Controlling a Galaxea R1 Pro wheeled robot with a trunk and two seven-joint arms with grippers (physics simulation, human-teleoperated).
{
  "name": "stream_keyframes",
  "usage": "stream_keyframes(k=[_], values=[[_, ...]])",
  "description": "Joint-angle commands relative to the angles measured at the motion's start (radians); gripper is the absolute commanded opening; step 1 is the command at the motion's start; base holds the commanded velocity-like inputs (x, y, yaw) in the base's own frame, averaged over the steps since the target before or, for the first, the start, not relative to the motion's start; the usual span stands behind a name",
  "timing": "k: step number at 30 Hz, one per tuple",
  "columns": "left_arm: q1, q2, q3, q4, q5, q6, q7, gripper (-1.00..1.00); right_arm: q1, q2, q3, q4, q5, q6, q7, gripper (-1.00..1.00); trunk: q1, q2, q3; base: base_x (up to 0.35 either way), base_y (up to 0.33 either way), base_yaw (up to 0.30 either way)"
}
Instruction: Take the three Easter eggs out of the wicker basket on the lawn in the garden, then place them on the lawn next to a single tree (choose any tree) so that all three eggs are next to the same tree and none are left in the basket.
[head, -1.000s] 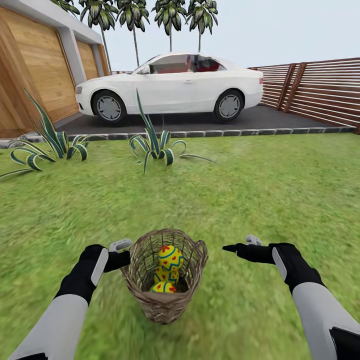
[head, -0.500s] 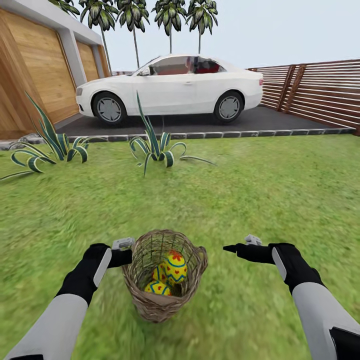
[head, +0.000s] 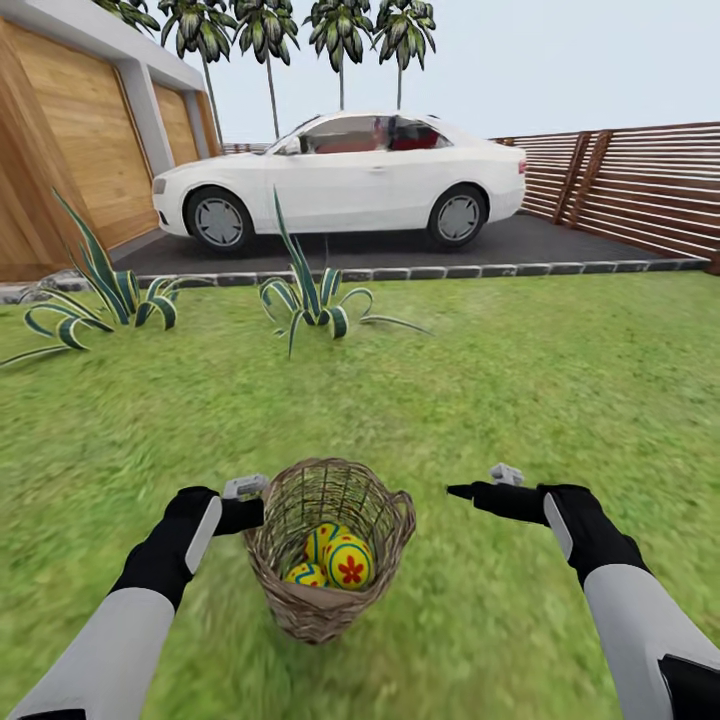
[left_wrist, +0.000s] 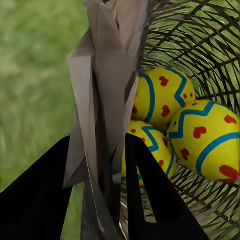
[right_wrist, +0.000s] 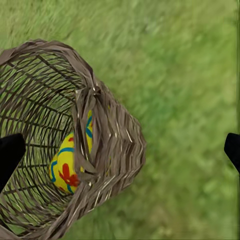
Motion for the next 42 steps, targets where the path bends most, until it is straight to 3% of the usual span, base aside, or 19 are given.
stream_keyframes(k=[1, 6, 20, 24, 26, 29, 30, 31, 32, 34, 37, 38, 40, 42], values=[[-0.001, 0.000, 0.002, -0.001, 0.010, 0.005, -0.001, -1.00, -0.001, 0.001, -0.006, 0.000, 0.005, -0.006, 0.005, 1.00, -0.004, 0.007, 0.002, 0.000, 0.000, 0.270], [-0.001, 0.000, 0.003, -0.001, 0.010, 0.005, -0.001, -1.00, -0.001, 0.001, -0.006, 0.000, 0.004, -0.010, 0.005, 1.00, -0.023, 0.042, 0.018, 0.000, 0.000, 0.208], [-0.001, 0.000, 0.004, 0.001, 0.009, 0.005, -0.001, -1.00, 0.001, 0.000, -0.007, 0.003, 0.001, -0.016, 0.004, 1.00, -0.077, 0.140, 0.079, 0.000, 0.000, -0.201], [-0.001, 0.000, 0.004, 0.001, 0.009, 0.005, -0.001, -1.00, 0.005, 0.000, -0.008, 0.017, -0.001, -0.061, 0.002, 1.00, -0.092, 0.168, 0.097, 0.000, 0.000, -0.214], [-0.001, 0.000, 0.003, 0.002, 0.009, 0.005, -0.001, -1.00, 0.014, 0.001, -0.007, 0.022, 0.002, -0.106, -0.027, 1.00, -0.100, 0.182, 0.105, 0.000, 0.000, -0.214], [-0.001, 0.000, 0.001, 0.002, 0.009, 0.005, -0.001, -1.00, 0.021, 0.002, -0.006, 0.104, 0.005, -0.149, -0.170, 1.00, -0.111, 0.203, 0.118, 0.000, 0.000, -0.214], [-0.001, -0.001, 0.001, 0.001, 0.008, 0.005, -0.001, -1.00, 0.023, -0.016, -0.005, 0.229, 0.006, -0.183, -0.250, 1.00, -0.115, 0.210, 0.123, 0.000, 0.000, -0.214], [-0.001, 0.000, 0.001, 0.001, 0.009, 0.005, -0.001, -1.00, 0.028, -0.054, -0.002, 0.364, 0.007, -0.250, -0.303, 1.00, -0.119, 0.217, 0.127, 0.000, 0.000, -0.214], [-0.001, 0.000, 0.001, 0.002, 0.009, 0.005, -0.001, -1.00, 0.047, -0.074, -0.002, 0.465, 0.021, -0.324, -0.319, 1.00, -0.123, 0.224, 0.131, 0.000, 0.000, -0.214], [-0.001, -0.002, -0.002, 0.002, 0.009, 0.005, -0.001, -1.00, 0.103, -0.093, -0.002, 0.604, 0.045, -0.446, -0.342, 1.00, -0.131, 0.238, 0.140, 0.000, 0.000, -0.227], [-0.001, -0.004, -0.006, 0.003, 0.008, 0.005, -0.001, -1.00, 0.249, -0.088, -0.002, 0.676, 0.046, -0.532, -0.424, 1.00, -0.142, 0.259, 0.153, 0.000, 0.000, -0.237], [-0.001, -0.005, -0.006, 0.004, 0.008, 0.005, -0.001, -1.00, 0.310, -0.087, -0.002, 0.698, 0.040, -0.647, -0.441, 1.00, -0.146, 0.266, 0.156, 0.000, 0.000, -0.134], [-0.001, -0.007, -0.007, 0.003, 0.007, 0.005, -0.001, -1.00, 0.373, -0.076, -0.004, 0.711, 0.037, -0.692, -0.444, 1.00, -0.154, 0.280, 0.162, 0.000, 0.000, -0.175], [-0.001, -0.012, -0.008, 0.003, 0.006, 0.005, 0.000, -1.00, 0.388, -0.074, -0.006, 0.715, 0.014, -0.698, -0.445, 1.00, -0.161, 0.294, 0.168, 0.000, 0.000, -0.273]])
